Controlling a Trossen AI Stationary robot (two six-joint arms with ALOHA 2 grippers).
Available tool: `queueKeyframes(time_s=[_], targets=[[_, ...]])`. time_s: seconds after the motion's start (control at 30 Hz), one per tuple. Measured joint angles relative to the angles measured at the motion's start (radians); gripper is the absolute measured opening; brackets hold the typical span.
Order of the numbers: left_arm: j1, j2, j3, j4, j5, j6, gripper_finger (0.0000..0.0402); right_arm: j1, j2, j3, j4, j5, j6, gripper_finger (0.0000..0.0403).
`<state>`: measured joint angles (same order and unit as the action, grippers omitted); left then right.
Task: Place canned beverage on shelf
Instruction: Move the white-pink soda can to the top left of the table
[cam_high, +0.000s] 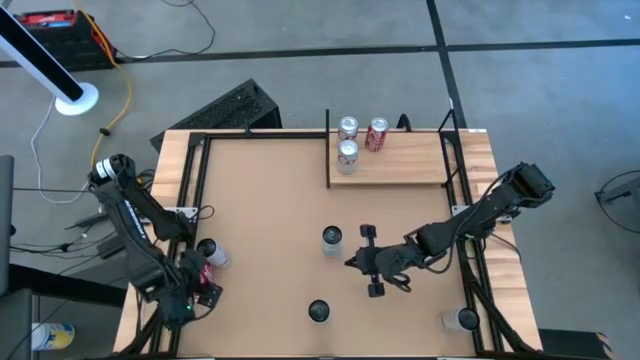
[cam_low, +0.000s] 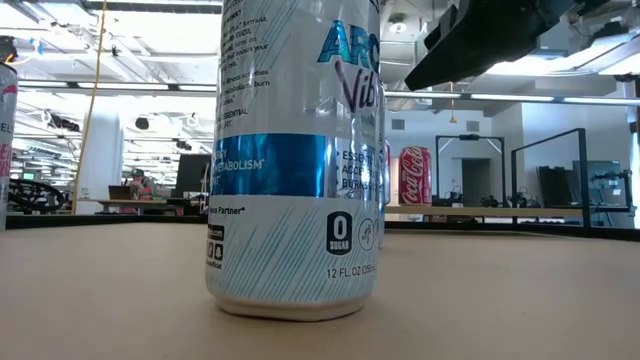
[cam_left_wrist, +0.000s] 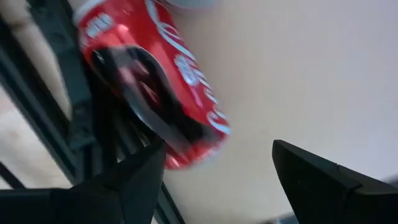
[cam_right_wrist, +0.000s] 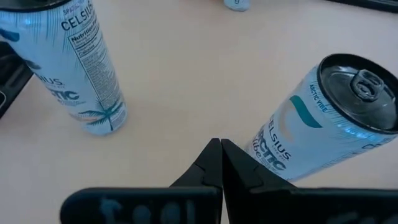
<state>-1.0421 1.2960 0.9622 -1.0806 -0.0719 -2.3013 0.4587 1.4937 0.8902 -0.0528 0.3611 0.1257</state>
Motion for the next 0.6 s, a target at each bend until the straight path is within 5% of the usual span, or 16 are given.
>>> queueKeyframes(time_s=[0.6], targets=[[0.016, -0.006, -0.164, 0.024, -0.012, 0.009, 0.0281, -0.023, 0.0, 0.0, 0.001, -0.005, -0.127, 0.0024]])
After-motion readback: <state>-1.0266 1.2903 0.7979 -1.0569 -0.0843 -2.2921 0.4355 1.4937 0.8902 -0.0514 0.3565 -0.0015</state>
